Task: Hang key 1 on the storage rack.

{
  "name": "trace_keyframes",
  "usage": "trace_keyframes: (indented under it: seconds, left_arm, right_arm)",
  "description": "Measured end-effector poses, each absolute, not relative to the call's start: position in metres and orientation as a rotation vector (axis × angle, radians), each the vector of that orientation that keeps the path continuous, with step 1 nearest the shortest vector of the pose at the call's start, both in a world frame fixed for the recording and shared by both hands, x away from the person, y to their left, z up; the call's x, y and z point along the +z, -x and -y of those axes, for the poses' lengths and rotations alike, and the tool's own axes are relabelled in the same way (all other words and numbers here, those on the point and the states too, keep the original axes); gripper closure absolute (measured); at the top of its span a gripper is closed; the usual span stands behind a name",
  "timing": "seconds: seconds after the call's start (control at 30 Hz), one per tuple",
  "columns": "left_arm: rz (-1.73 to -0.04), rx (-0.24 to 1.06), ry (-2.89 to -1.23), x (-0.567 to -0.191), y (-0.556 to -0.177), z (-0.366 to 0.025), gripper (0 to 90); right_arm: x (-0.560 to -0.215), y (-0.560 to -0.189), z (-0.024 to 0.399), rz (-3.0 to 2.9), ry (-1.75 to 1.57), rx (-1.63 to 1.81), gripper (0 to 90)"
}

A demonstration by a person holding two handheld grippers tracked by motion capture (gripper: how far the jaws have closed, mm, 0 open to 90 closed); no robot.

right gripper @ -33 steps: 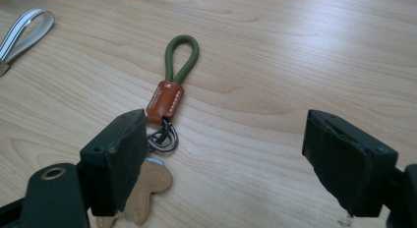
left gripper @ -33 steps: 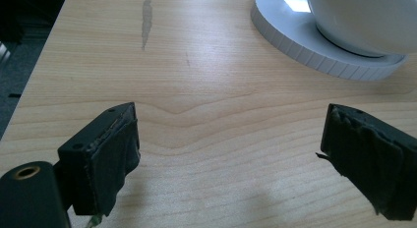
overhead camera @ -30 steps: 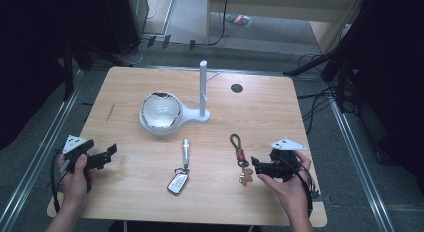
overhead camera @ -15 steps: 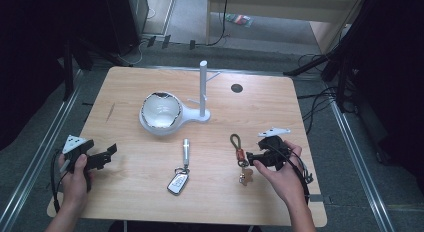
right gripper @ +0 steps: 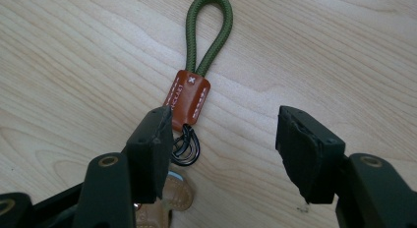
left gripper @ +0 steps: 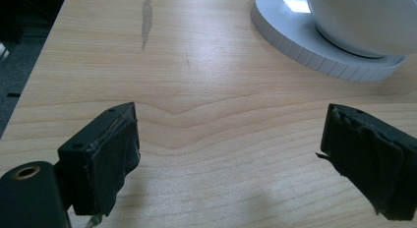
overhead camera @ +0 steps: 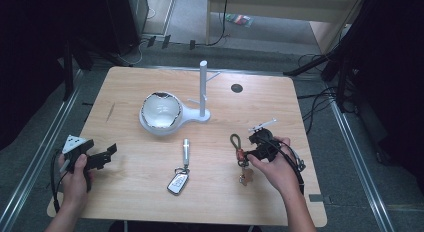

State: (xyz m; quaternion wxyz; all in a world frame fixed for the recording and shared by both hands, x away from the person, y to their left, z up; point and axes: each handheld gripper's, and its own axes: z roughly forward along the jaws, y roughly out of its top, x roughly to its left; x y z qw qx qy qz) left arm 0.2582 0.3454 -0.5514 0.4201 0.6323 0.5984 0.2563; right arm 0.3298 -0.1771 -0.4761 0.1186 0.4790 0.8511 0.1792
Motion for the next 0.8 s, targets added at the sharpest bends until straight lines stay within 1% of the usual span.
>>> trace_keyframes:
  seconds: [0.3, 0.37, 0.4, 0.47, 0.53, 0.57, 0.8]
  left_arm:
    - [-1.498, 0.644, -1.582, -0.551, -0.258, -0.345, 8.0]
    - [-1.498, 0.644, -1.581, -0.551, -0.258, -0.345, 8.0]
    - [-1.498, 0.644, -1.581, -0.551, -0.258, -0.345, 8.0]
    - [-1.498, 0.645, -1.583, -0.551, -0.258, -0.345, 8.0]
    - [-1.498, 0.645, -1.583, -0.551, -0.258, -0.345, 8.0]
    - [-1.498, 0.645, -1.583, -0.551, -0.258, -0.345, 8.0]
    - [-1.499, 0.645, -1.58, -0.551, -0.258, -0.345, 8.0]
  right_arm:
    - [-0.479, -0.339, 0.161, -2.549, -1.392, 0.412, 44.3]
    - [-0.478, -0.341, 0.158, -2.547, -1.409, 0.407, 47.7]
    - [-0.478, -0.341, 0.158, -2.547, -1.409, 0.407, 47.7]
    - [-0.477, -0.344, 0.153, -2.559, -1.442, 0.393, 52.0]
    - [-0.477, -0.344, 0.151, -2.568, -1.45, 0.384, 53.0]
    - [-0.477, -0.346, 0.147, -2.583, -1.451, 0.364, 54.9]
    - [-0.484, -0.352, 0.138, -2.576, -1.493, 0.277, 57.4]
